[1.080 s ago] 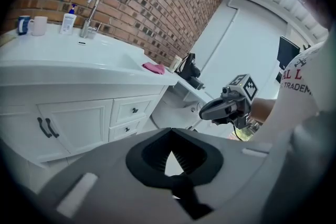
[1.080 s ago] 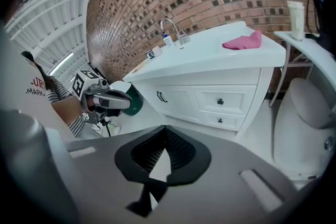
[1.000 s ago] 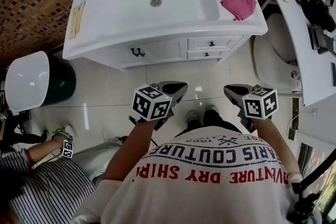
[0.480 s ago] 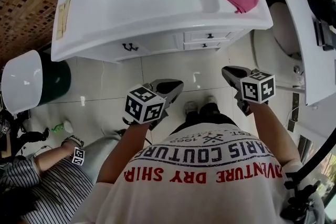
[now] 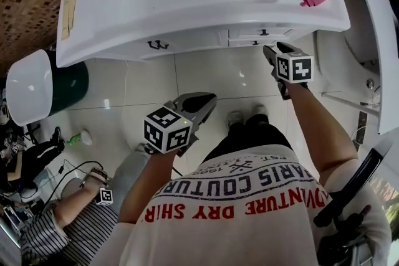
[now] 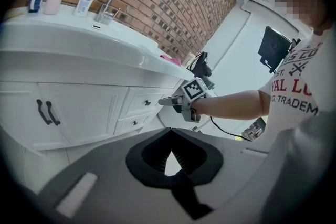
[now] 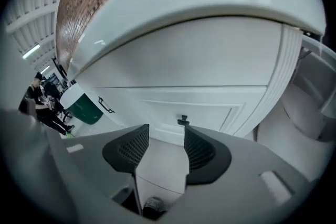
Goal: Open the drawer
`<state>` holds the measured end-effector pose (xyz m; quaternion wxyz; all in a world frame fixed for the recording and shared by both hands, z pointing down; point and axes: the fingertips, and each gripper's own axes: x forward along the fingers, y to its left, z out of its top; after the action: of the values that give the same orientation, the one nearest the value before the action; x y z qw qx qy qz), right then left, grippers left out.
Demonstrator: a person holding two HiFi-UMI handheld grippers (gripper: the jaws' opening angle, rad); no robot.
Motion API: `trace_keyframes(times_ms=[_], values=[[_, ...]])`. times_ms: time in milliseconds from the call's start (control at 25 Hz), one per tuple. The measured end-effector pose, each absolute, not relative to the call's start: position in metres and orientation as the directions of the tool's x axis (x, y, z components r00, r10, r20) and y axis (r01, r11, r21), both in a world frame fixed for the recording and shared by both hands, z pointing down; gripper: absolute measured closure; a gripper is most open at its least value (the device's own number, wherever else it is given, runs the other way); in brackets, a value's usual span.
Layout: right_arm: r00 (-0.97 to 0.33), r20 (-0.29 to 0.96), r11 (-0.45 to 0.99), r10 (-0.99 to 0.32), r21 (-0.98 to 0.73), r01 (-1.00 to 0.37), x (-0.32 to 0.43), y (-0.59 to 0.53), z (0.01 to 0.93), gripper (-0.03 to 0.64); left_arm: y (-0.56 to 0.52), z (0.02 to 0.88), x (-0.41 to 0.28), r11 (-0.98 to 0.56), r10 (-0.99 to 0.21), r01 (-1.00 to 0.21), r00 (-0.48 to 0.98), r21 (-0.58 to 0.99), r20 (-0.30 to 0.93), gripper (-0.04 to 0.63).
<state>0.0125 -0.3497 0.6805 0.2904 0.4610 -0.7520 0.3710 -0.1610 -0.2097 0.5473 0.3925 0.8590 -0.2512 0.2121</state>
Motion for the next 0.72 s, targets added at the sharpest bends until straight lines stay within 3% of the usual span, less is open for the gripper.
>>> trace_keyframes(times_ms=[360,720], values=[[-0.287,0.823,0.237,-0.490,-0.191,-0.953,0.014,-0.383,0.755,0.411,-0.193,0.585,-0.179,-0.540,-0.277,-0.641,0.747,0.545,0.604,0.598],[-0.266,0.830,0.207,-0.490,-0.186,-0.961,0.011,-0.401,0.776,0.421,-0.188,0.608,-0.184,-0.508,-0.263,-0.667,0.723,0.545,0.639,0.598]])
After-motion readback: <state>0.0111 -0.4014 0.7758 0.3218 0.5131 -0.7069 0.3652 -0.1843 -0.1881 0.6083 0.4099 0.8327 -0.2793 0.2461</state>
